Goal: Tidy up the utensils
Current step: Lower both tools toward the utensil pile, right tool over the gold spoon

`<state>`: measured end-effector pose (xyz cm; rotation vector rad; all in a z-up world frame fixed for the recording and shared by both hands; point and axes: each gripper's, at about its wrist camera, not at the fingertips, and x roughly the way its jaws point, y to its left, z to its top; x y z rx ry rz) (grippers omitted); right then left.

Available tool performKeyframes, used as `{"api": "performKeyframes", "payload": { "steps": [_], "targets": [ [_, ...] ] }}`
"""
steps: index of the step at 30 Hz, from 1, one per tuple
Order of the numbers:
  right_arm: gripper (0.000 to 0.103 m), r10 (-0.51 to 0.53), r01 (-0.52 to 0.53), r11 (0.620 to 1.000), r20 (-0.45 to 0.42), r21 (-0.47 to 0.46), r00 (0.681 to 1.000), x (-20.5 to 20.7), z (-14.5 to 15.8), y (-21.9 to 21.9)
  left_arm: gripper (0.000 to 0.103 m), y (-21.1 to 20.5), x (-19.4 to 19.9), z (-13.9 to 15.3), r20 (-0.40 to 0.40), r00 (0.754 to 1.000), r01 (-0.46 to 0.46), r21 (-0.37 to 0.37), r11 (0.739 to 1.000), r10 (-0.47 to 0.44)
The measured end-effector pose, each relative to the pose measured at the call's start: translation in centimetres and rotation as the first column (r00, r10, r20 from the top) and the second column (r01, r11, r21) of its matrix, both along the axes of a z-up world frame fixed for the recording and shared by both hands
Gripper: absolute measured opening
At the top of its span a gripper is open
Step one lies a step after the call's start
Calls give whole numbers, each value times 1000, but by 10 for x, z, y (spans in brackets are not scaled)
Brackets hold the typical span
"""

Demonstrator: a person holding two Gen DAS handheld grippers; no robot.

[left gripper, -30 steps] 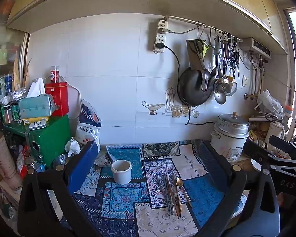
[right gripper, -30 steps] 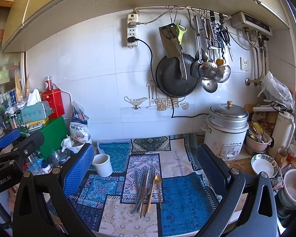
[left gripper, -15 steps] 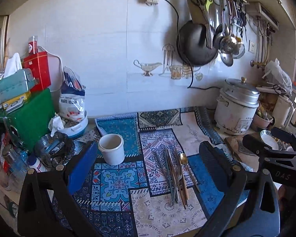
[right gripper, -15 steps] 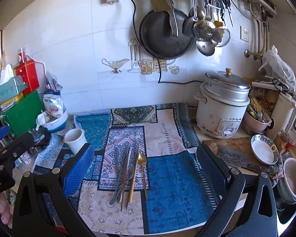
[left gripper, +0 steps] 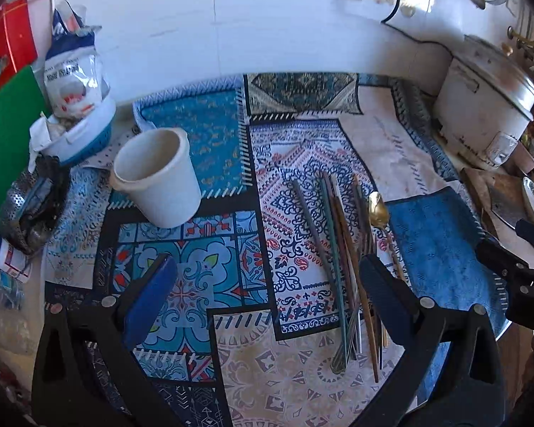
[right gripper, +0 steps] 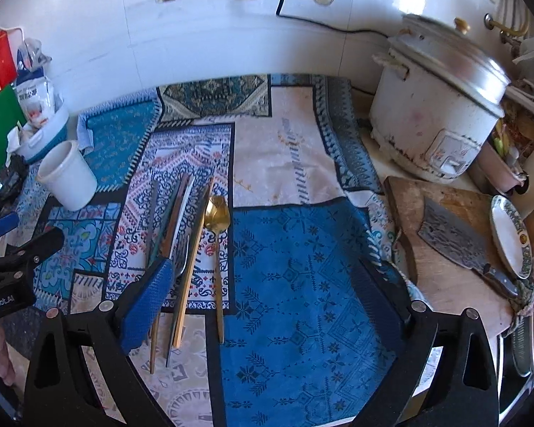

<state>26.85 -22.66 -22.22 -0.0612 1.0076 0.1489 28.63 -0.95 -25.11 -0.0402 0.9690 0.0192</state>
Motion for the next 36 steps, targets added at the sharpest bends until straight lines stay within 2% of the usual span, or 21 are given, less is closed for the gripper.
{"api": "performKeyframes", "payload": {
  "steps": [1, 3, 6, 8, 15, 16, 24, 30, 36],
  "targets": [
    [87, 10, -10, 1000, -27, 6, 1000, 6, -7, 0, 100, -1, 7, -9, -27, 1000, -5, -10, 1000, 5],
    [78, 32, -30, 999, -87, 27, 996, 18, -21, 2, 88, -2, 19, -22, -82, 997, -5, -40, 999, 2],
    [64, 79, -64, 994, -172, 91, 982, 33, -39, 4, 78, -8, 35, -39, -152, 988, 3, -63, 998, -12],
    [61, 110, -88, 989, -201, 119, 973, 39, -47, 7, 77, -11, 43, -47, -183, 983, 3, -76, 997, -17],
    [43, 182, -154, 980, -260, 125, 948, 60, -69, 15, 46, -18, 66, -77, -315, 949, -24, -143, 989, -22],
    [40, 186, -156, 979, -265, 129, 946, 64, -71, 15, 45, -19, 69, -80, -327, 945, -29, -148, 989, -21],
    [32, 190, -153, 977, -281, 150, 941, 82, -83, 11, 31, -23, 90, -84, -330, 944, -70, -142, 987, 19],
    [28, 192, -155, 976, -273, 150, 943, 94, -89, 15, 27, -25, 107, -81, -323, 946, -68, -143, 987, 18],
    [29, 205, -176, 975, -255, 133, 945, 106, -91, 35, 11, -29, 120, -82, -319, 948, -46, -117, 992, 6]
  ]
}}
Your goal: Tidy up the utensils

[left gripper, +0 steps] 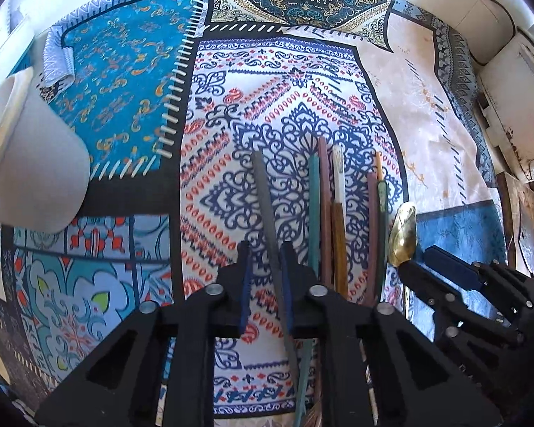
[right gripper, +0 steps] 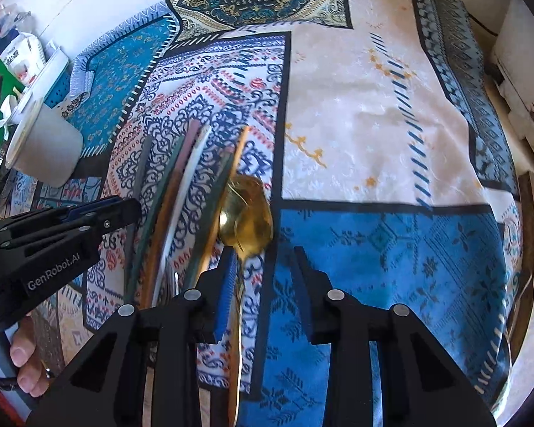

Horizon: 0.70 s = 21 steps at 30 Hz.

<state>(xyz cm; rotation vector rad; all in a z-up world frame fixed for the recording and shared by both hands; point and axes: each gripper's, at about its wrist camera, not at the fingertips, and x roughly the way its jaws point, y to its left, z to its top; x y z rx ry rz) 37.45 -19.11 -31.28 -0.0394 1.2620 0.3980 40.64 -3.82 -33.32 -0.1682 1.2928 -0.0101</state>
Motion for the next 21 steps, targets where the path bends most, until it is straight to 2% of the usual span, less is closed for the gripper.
{"api": "performKeyframes", "payload": {
  "steps": [2, 7, 15, 21],
  "targets": [
    [30, 18, -17, 1000, 22, -20, 1000, 2, -1, 9, 6, 1, 3, -1, 2, 1000, 1, -3, 1000, -1],
    [32, 51, -45, 996, 80, -78, 995, -1, -2, 26, 5, 2, 10, -2, -9, 999, 35, -37, 999, -36],
    [31, 60, -44, 993, 152, -112, 987, -3, -5, 37, 5, -4, 14, -4, -5, 998, 70, -30, 997, -70],
    [31, 5, 2, 998, 115, -63, 993, 7, -5, 32, 5, -10, 18, -5, -11, 996, 91, -19, 996, -91]
  ]
}}
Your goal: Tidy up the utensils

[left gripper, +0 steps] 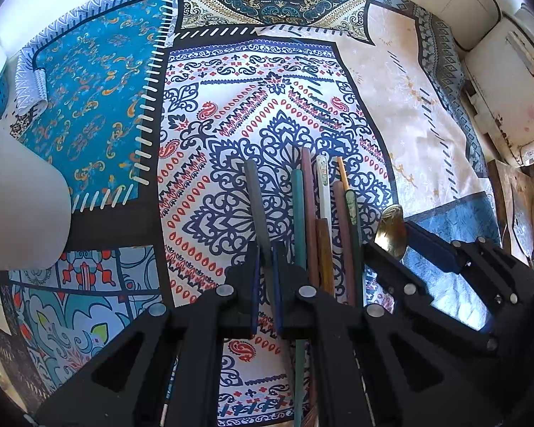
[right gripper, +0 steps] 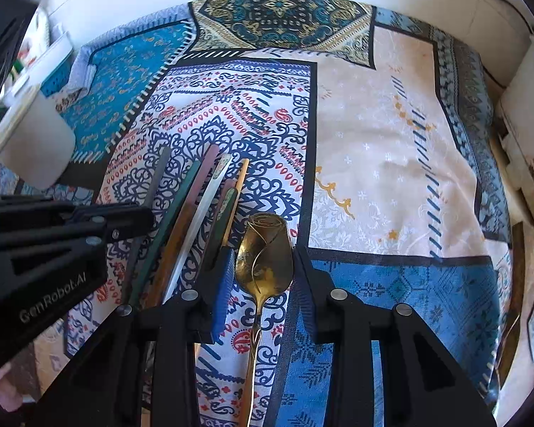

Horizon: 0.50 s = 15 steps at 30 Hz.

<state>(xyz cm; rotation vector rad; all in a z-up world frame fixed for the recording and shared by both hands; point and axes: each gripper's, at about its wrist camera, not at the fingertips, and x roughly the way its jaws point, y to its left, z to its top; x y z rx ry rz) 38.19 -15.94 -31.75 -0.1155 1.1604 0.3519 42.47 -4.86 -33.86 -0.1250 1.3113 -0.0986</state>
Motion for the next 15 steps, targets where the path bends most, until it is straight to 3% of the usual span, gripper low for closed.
{"api": "performKeyframes", "payload": {
  "steps": [5, 15],
  "targets": [
    [31, -52, 52, 998, -10, 34, 999, 3, 1, -13, 4, 8, -10, 9, 19, 1000, 3, -21, 1000, -3],
    [31, -107, 103, 992, 56, 68, 993, -11, 26, -32, 4, 12, -27, 45, 110, 994, 23, -42, 999, -18]
  ]
}}
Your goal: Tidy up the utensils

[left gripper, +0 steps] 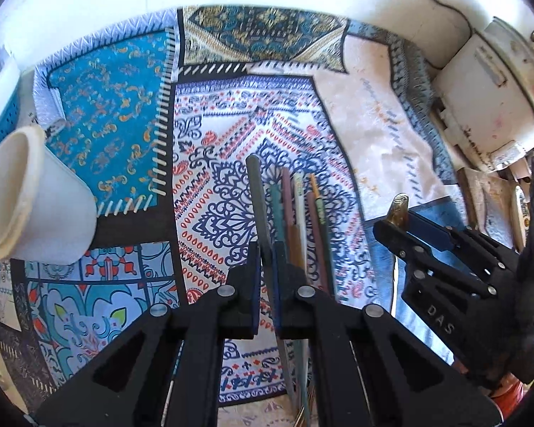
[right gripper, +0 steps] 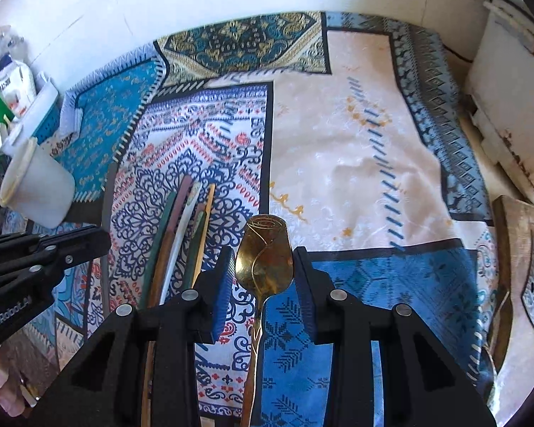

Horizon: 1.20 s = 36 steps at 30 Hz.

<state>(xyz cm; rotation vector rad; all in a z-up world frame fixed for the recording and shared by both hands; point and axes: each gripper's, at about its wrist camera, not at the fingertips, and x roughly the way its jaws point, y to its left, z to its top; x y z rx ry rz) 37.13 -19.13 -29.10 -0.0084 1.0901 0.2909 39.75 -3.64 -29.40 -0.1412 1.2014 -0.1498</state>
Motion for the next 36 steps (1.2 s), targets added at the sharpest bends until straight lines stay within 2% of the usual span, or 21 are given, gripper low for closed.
{"api": "performKeyframes", "payload": {
  "steps": [12, 29, 32, 36],
  "targets": [
    [31, -20, 18, 1000, 103, 20, 994, -17, 39, -7, 3, -2, -23, 53, 129, 991, 21, -5, 1000, -20],
    [30, -72, 62, 997, 235, 49, 969, -45, 96, -2, 0, 12, -51, 119, 290, 956, 52, -46, 998, -36],
    [30, -81, 69, 996, 251, 54, 965, -48, 102, -1, 0, 12, -49, 117, 281, 958, 62, -34, 998, -50],
    [30, -93, 78, 995, 267, 67, 959, -54, 110, -5, 3, 13, -31, 91, 186, 981, 52, -18, 998, -48]
  ]
}}
